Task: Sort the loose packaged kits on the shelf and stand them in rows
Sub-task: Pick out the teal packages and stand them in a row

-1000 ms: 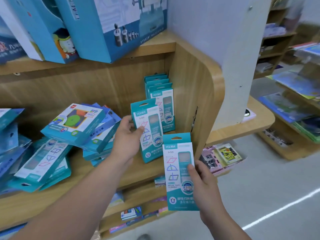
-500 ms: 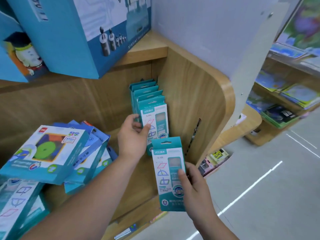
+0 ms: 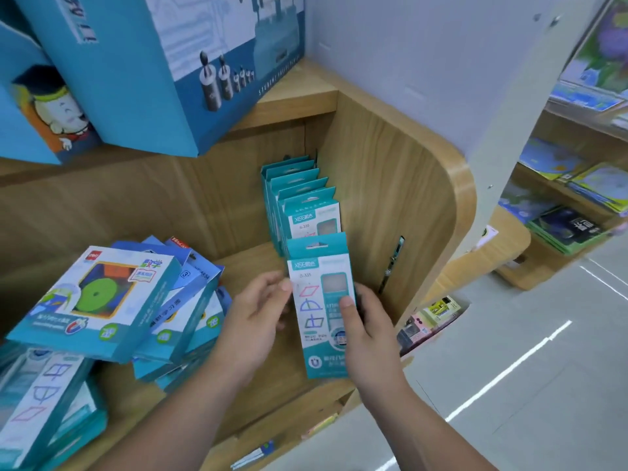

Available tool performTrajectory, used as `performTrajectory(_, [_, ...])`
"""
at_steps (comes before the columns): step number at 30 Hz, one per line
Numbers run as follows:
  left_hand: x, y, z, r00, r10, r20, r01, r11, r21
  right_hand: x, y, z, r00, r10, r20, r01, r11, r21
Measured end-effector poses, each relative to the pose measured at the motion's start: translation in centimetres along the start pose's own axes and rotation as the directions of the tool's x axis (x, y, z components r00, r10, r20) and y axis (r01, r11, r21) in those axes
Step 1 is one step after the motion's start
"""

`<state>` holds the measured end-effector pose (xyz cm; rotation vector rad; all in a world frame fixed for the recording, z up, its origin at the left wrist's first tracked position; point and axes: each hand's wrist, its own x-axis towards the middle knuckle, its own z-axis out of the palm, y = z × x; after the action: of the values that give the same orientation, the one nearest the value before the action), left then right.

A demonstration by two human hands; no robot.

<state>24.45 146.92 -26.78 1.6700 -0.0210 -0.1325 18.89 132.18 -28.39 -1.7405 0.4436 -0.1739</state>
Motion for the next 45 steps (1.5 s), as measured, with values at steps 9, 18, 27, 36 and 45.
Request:
performTrajectory(9, [-0.9, -1.0, 1.5, 0.994, 0.058, -0.089, -0.056, 0.998, 0.026, 2.1, 0.3, -1.6, 0.941, -0.174, 0.291, 0.214, 0.97, -0.113])
performTrajectory(18, [2.2, -1.1, 3.9, 0.929, 0.113, -0.352, -0.073, 0.989, 0.127, -0.1, 0.0, -8.0, 0.685, -0.654, 0.321, 0.723, 0.555, -0.411])
performTrajectory(27, [4.2, -1.1, 5.8, 0.889, 0.145, -0.435, -0.039, 0.969, 0.244, 4.1, 3.2, -10.0, 0.265, -0.911, 0.314, 0.724, -0.026, -0.689])
performTrajectory(36, [2.2, -0.3, 5.8, 0.907, 0.101, -0.408, 0.002, 0.97, 0.245, 2.2, 3.4, -8.1, 0.3, -0.898, 0.32, 0.771, 0.031, -0.636])
performTrajectory(45, [-7.8, 1.8, -0.7, 0.812, 0.232, -0.536, 0.025, 0.903, 0.428, 1.3, 0.8, -2.1, 0.276, -0.828, 0.488, 0.959, 0.204, -0.196])
